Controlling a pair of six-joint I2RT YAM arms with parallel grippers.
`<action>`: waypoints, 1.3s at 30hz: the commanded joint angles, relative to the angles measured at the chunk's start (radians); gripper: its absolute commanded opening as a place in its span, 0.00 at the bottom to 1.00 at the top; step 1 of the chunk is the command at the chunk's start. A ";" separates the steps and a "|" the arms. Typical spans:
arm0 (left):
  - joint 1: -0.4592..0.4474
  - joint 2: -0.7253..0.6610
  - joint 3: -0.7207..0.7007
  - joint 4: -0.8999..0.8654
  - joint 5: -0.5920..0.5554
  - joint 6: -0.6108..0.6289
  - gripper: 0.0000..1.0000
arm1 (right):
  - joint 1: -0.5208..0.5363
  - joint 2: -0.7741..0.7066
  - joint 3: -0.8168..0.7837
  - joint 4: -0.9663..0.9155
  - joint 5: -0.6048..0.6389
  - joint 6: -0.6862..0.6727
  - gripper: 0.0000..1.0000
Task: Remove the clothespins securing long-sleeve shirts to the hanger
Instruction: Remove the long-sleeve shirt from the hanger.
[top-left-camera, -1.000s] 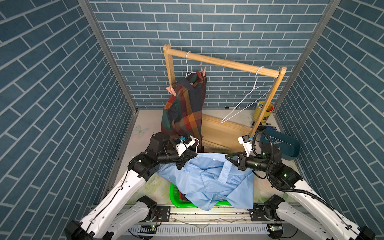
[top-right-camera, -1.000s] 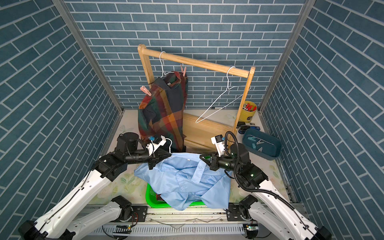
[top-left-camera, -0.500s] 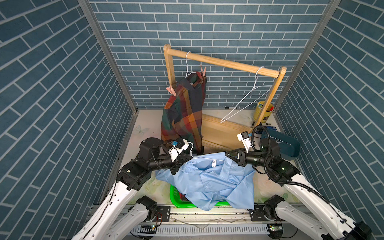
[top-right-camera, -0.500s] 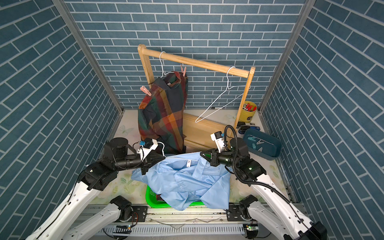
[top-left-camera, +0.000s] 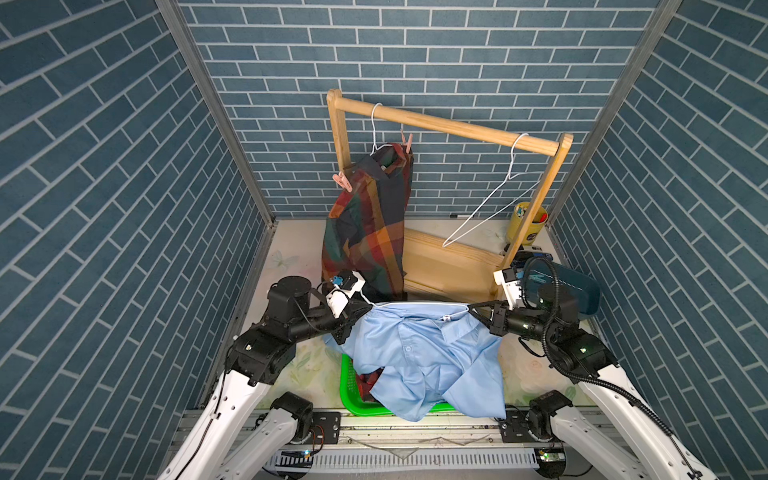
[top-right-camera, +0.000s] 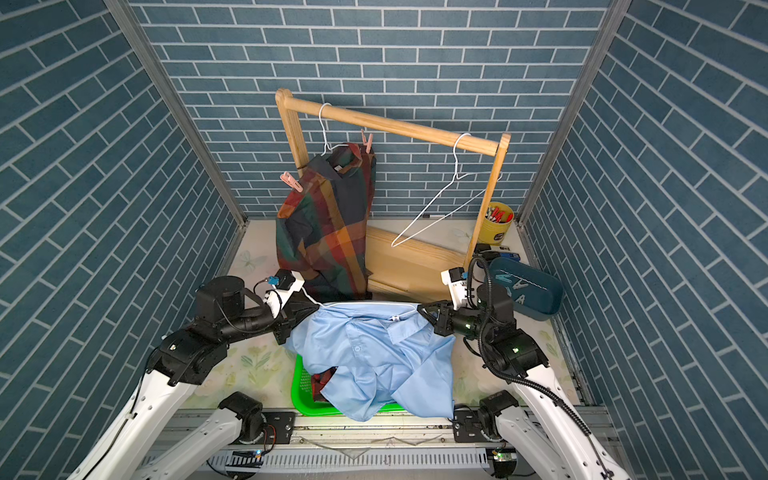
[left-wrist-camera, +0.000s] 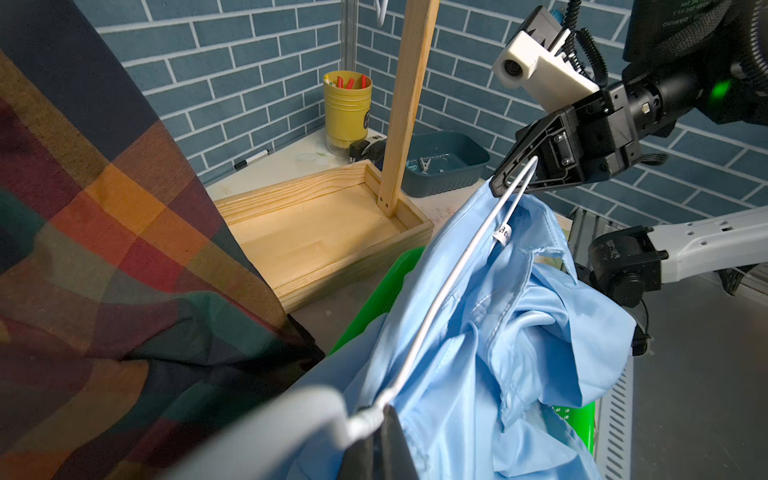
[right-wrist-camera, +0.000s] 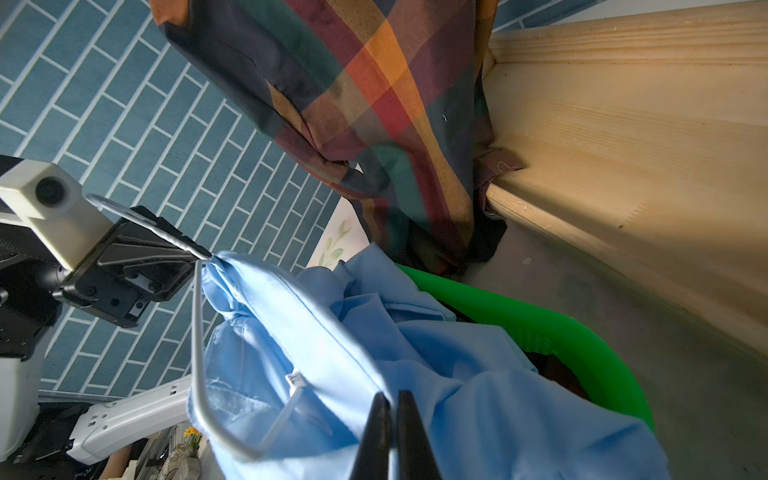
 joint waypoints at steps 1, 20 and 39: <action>0.045 -0.032 0.017 -0.009 -0.120 -0.031 0.00 | -0.041 0.033 -0.024 -0.016 0.095 0.006 0.00; -0.152 0.100 0.077 0.132 -0.083 -0.086 0.00 | 0.199 0.157 -0.081 0.321 0.162 0.168 0.10; -0.264 0.263 0.175 0.056 -0.132 0.007 0.00 | 0.198 -0.229 0.251 -0.509 0.714 -0.077 0.62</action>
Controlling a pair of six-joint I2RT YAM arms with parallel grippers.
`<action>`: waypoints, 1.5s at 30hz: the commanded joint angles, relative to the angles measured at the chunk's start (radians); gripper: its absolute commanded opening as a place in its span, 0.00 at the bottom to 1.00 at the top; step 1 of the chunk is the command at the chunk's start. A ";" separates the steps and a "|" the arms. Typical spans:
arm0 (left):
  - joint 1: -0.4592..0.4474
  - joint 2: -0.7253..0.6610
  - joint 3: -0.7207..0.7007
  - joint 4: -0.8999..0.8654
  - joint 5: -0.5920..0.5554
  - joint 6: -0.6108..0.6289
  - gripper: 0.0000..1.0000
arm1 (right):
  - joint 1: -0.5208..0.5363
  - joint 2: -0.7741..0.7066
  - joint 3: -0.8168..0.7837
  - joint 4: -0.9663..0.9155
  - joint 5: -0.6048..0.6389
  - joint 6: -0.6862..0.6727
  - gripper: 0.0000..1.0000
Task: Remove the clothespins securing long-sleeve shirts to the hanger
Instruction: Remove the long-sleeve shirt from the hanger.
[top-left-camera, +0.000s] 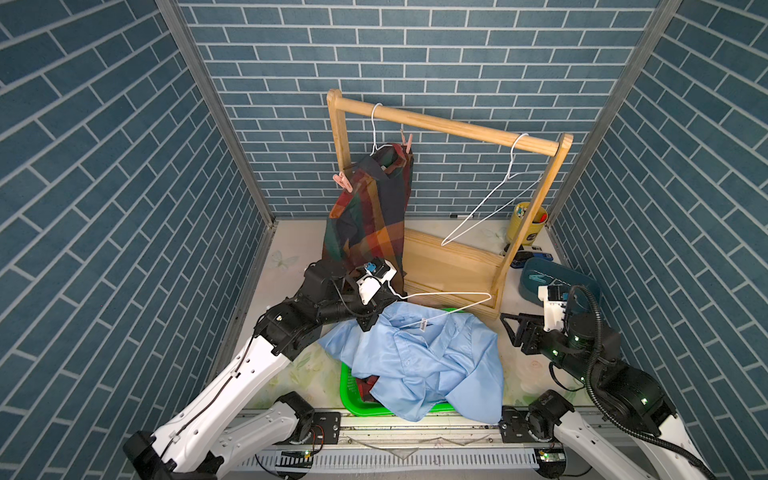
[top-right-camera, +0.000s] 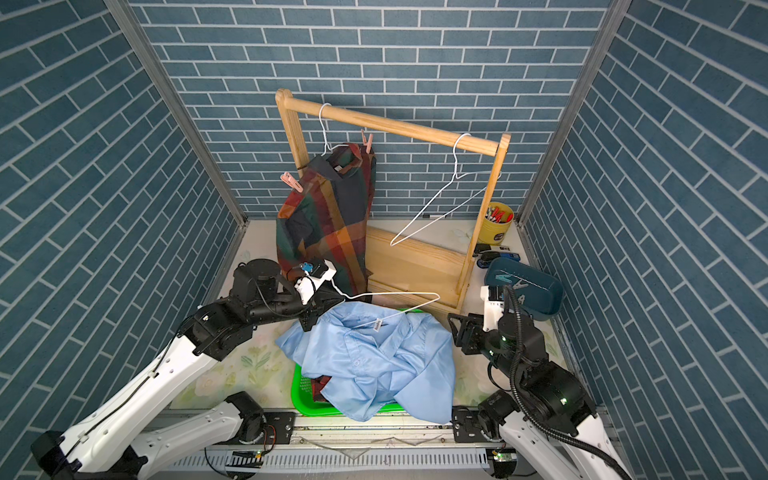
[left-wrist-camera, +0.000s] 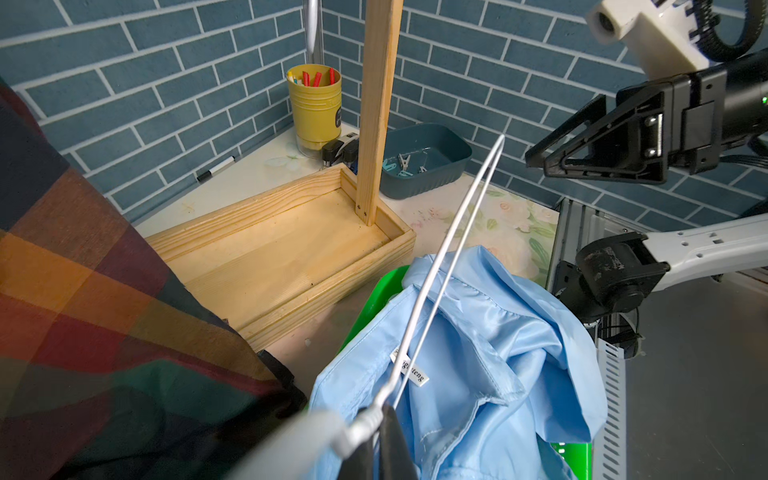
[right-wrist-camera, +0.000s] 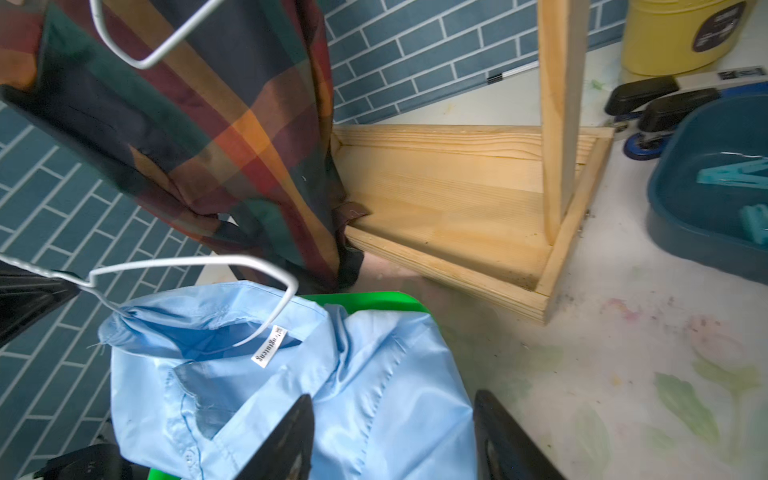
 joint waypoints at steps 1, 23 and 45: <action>-0.024 0.024 0.028 -0.014 0.010 0.037 0.00 | 0.003 0.088 0.104 -0.011 0.008 -0.104 0.62; -0.081 0.178 0.152 -0.064 0.142 0.150 0.00 | 0.215 0.674 0.435 0.117 -0.510 -0.498 0.54; -0.067 0.215 0.225 -0.173 0.156 0.248 0.00 | 0.219 0.530 0.350 -0.153 -0.286 -0.514 0.42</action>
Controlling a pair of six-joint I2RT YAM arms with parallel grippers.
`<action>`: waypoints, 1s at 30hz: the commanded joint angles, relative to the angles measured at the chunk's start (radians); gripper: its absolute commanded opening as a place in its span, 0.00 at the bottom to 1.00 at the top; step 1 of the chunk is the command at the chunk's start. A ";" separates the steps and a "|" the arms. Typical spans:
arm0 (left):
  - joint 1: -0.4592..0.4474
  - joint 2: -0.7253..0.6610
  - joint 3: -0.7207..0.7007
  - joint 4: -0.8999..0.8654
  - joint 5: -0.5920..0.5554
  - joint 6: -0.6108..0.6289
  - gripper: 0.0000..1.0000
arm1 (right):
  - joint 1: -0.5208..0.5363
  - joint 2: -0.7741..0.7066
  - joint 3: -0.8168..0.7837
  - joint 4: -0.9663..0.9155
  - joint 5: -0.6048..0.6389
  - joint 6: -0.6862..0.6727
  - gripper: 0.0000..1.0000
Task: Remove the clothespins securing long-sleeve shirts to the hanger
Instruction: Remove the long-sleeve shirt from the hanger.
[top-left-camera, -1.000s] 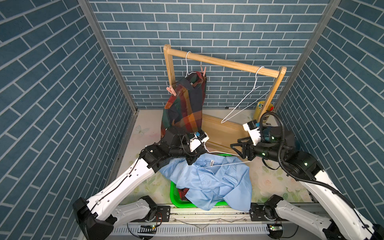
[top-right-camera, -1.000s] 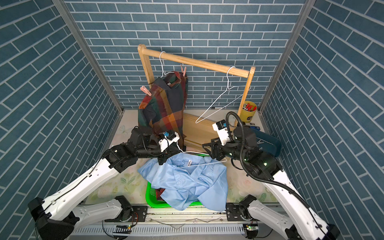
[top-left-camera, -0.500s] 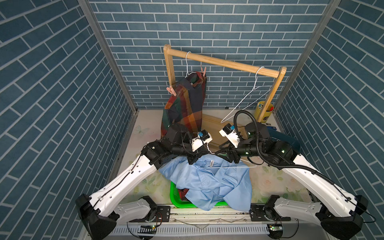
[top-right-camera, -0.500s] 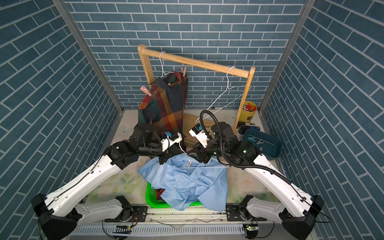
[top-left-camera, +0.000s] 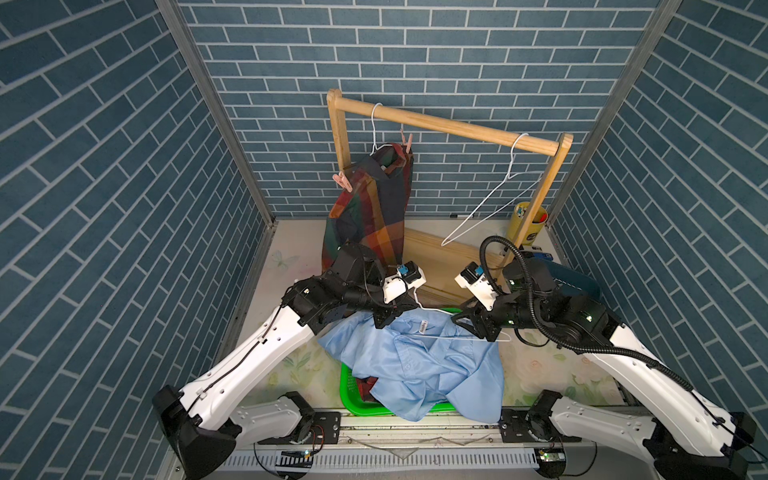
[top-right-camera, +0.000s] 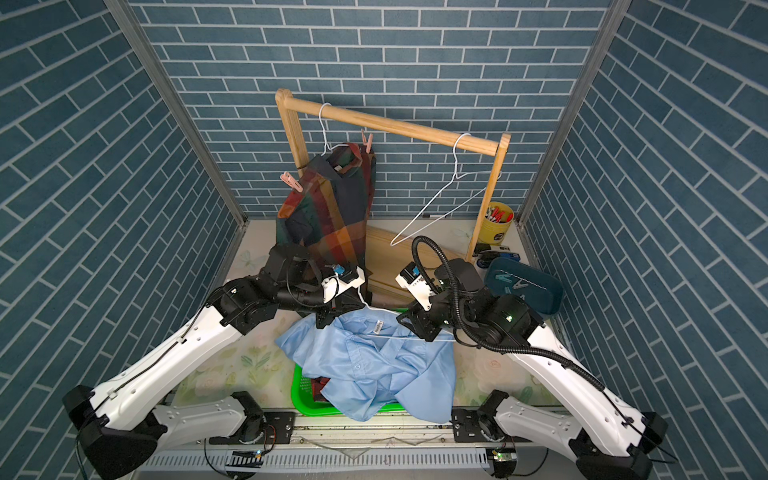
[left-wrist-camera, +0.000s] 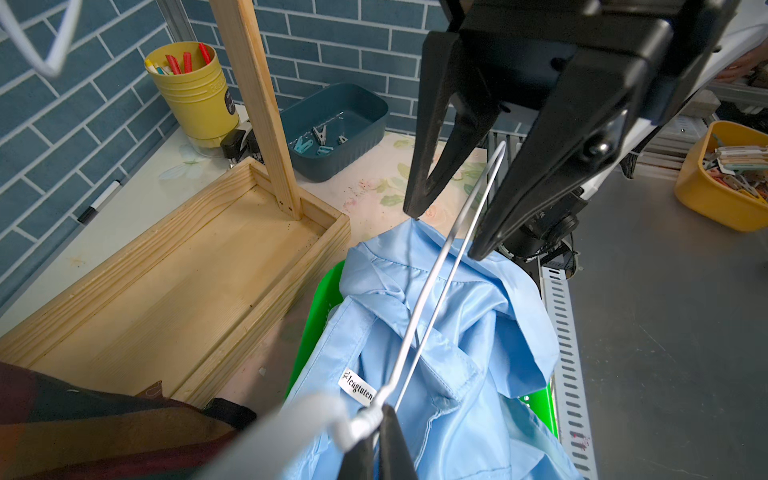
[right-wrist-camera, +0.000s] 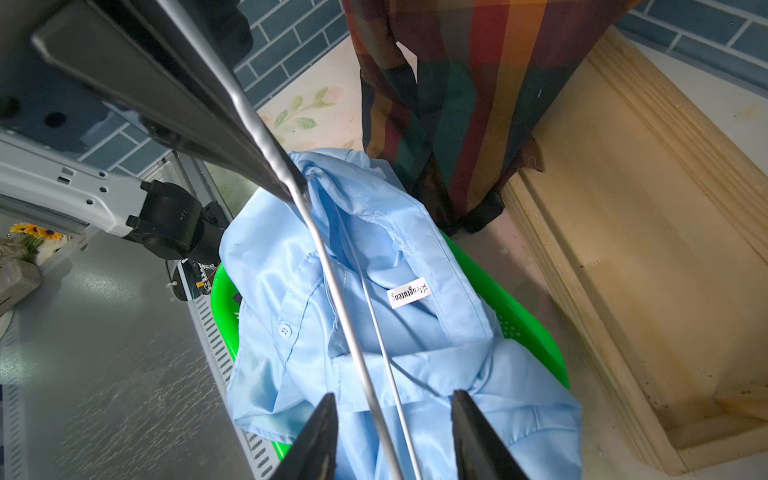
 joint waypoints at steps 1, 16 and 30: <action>0.004 0.010 0.034 -0.022 0.016 0.019 0.00 | 0.003 -0.017 -0.018 -0.070 0.037 -0.029 0.41; 0.005 0.031 0.045 -0.036 0.023 0.021 0.00 | 0.004 -0.007 -0.020 -0.057 -0.002 -0.014 0.07; 0.005 0.051 0.051 -0.029 -0.018 -0.004 0.08 | 0.003 -0.046 -0.014 -0.070 -0.008 -0.004 0.00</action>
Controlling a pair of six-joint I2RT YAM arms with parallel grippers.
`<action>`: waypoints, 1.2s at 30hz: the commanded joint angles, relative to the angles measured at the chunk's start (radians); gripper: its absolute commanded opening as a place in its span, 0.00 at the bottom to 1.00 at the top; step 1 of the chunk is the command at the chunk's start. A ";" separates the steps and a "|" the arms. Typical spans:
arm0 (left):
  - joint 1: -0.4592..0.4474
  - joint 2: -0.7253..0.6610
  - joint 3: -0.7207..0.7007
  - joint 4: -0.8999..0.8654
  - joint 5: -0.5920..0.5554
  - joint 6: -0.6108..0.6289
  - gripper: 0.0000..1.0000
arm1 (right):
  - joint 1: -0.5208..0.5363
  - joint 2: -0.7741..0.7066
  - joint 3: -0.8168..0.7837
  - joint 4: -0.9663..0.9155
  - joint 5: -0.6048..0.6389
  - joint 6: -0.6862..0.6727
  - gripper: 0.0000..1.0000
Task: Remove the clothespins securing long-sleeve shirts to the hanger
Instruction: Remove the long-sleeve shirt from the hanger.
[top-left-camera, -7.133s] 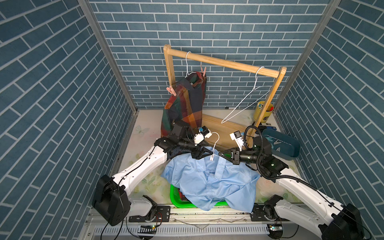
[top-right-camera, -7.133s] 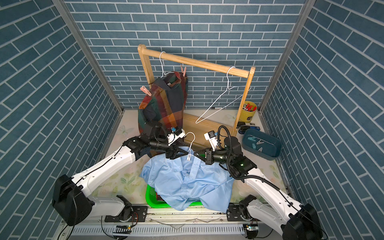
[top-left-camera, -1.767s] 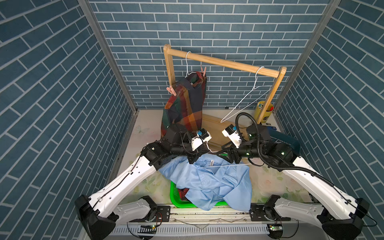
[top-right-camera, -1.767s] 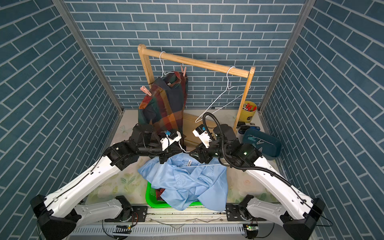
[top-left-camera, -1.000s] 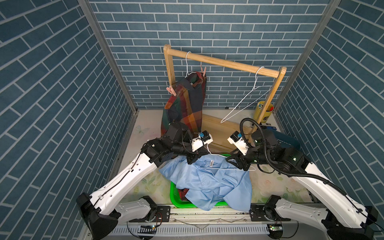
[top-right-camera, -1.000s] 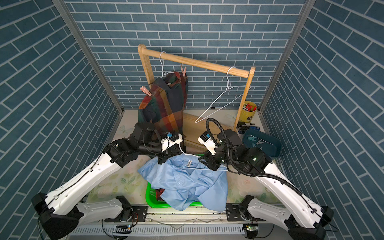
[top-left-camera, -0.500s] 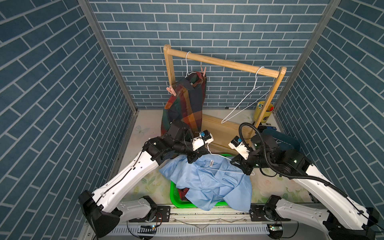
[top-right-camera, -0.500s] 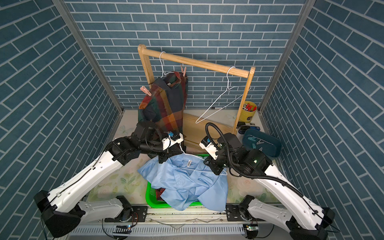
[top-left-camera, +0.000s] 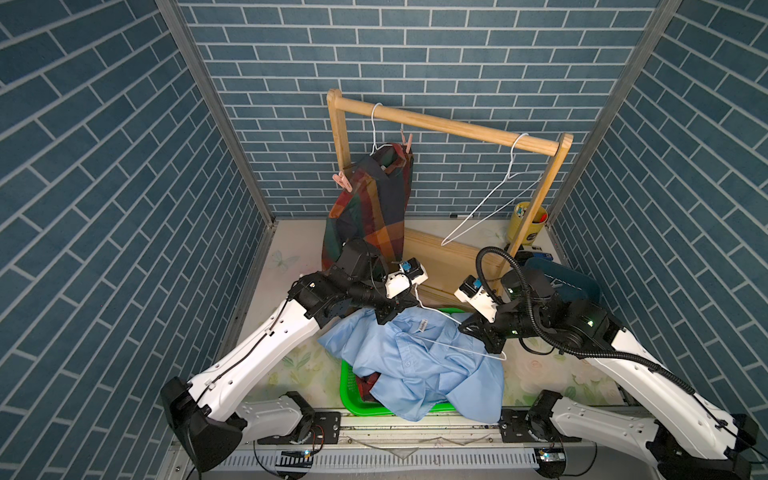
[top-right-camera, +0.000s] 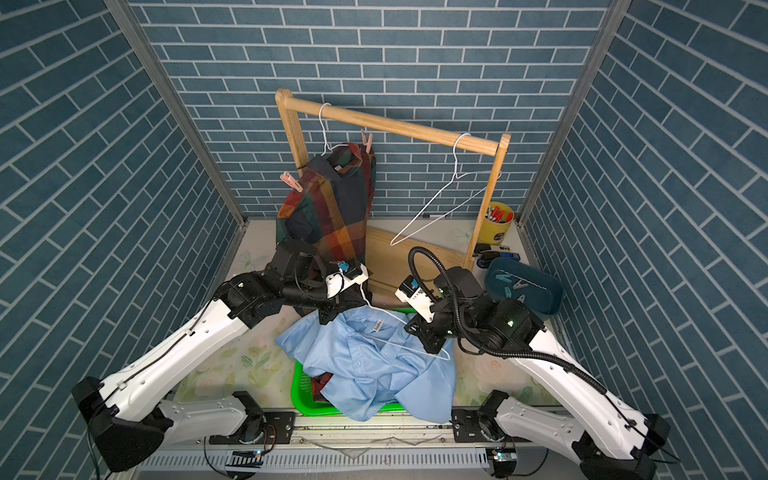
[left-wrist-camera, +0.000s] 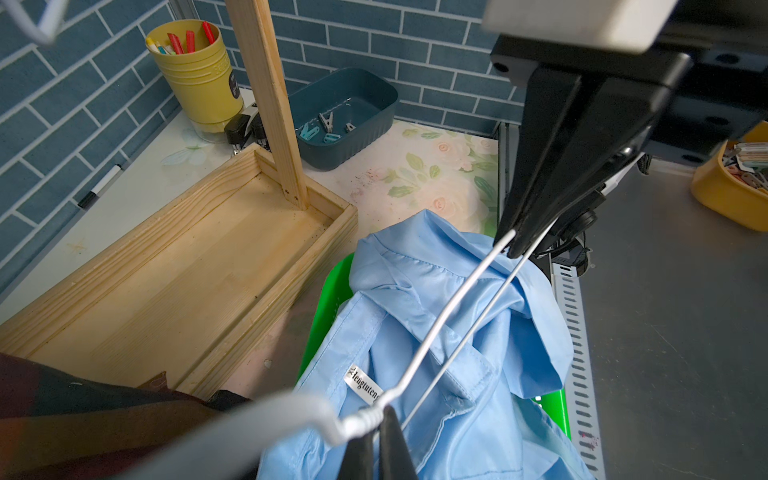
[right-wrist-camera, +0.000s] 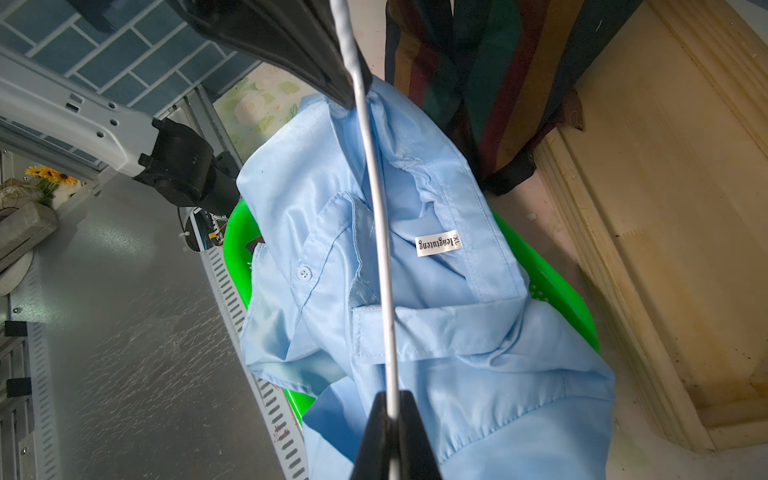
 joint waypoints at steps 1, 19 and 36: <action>-0.003 0.003 0.023 -0.017 -0.012 -0.008 0.19 | -0.009 -0.040 0.009 -0.007 0.041 0.026 0.00; 0.195 -0.113 -0.105 0.113 -0.156 -0.250 0.72 | -0.009 -0.219 -0.013 -0.103 0.074 0.076 0.00; 0.282 -0.278 -0.396 -0.087 -0.235 -0.484 0.73 | -0.009 -0.349 0.142 -0.249 0.141 0.097 0.00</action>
